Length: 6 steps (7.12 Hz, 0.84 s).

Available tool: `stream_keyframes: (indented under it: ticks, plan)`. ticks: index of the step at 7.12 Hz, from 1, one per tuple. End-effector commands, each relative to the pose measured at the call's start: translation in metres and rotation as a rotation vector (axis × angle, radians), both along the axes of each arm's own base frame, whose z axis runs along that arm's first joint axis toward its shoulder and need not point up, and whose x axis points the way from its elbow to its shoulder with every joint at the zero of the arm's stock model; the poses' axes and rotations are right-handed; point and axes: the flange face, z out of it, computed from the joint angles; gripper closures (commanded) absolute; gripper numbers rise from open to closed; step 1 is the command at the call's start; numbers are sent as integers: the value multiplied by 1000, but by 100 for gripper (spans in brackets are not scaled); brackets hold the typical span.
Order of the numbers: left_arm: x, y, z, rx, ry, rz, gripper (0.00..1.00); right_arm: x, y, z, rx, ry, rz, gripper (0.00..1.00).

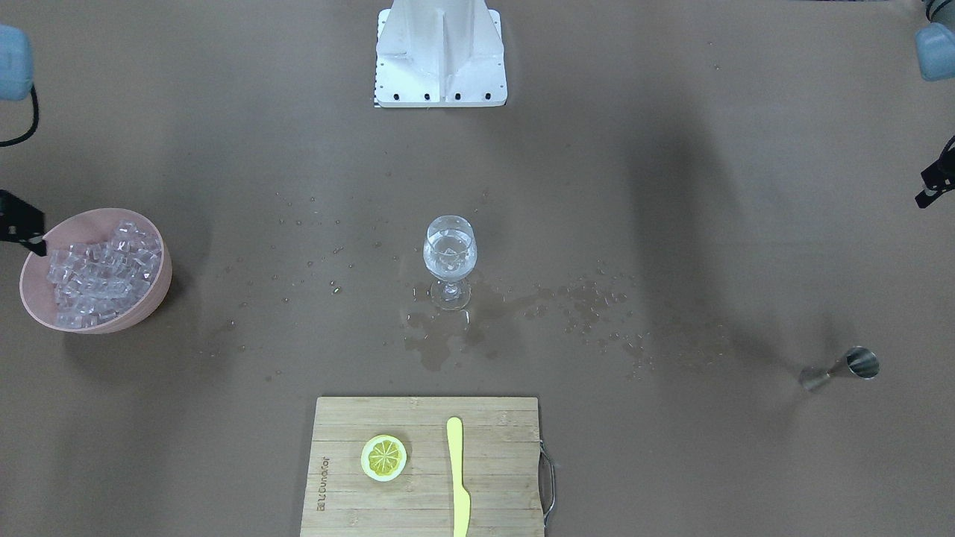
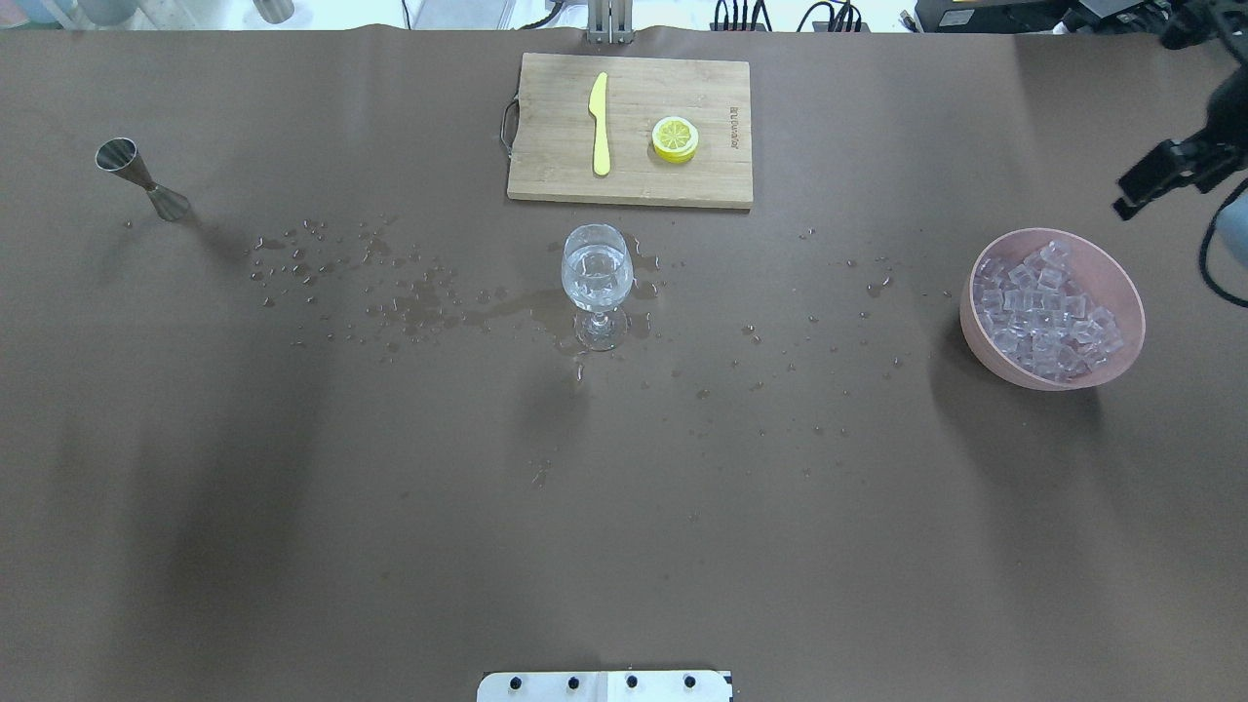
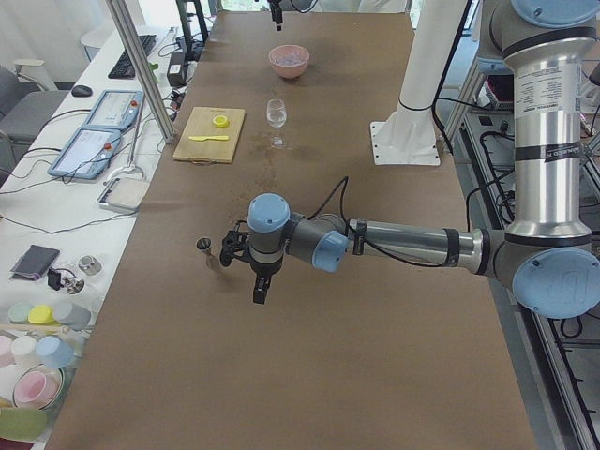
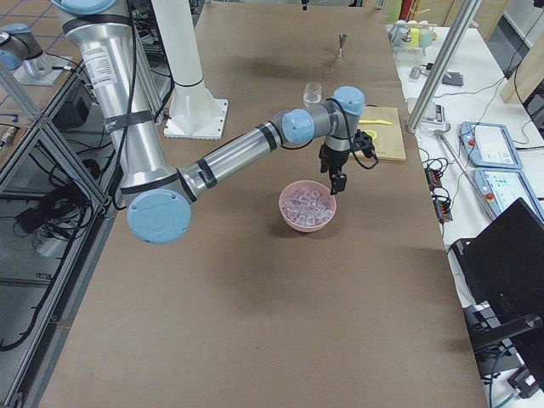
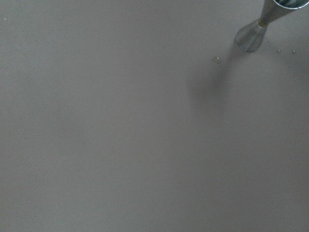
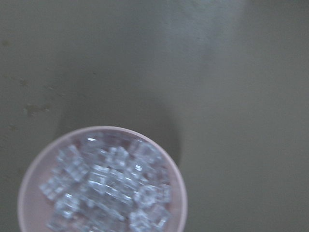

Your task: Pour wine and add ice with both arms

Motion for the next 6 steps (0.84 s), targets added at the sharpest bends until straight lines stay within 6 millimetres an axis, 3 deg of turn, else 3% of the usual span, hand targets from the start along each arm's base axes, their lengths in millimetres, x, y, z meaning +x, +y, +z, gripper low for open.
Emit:
stream_keyframes:
  ticks: [1, 2, 3, 4, 5, 6]
  plan:
    - [0, 4, 10, -11, 5, 6, 2, 81, -13, 97, -7, 1, -86, 0]
    - [-3, 5, 9, -7, 10, 3, 2, 118, -16, 131, -30, -1, -75, 0]
    - [-5, 9, 10, -11, 11, -1, 2, 122, -11, 149, -47, -18, -90, 0]
    - [-5, 7, 11, -32, 28, 2, 2, 122, -11, 150, -50, -14, -89, 0]
    - [-15, 10, 25, -70, 94, -4, 2, 122, -12, 153, -57, -16, -88, 0]
    - [-28, 11, 34, -1, 87, 48, 2, 122, -10, 156, -64, -16, -87, 0]
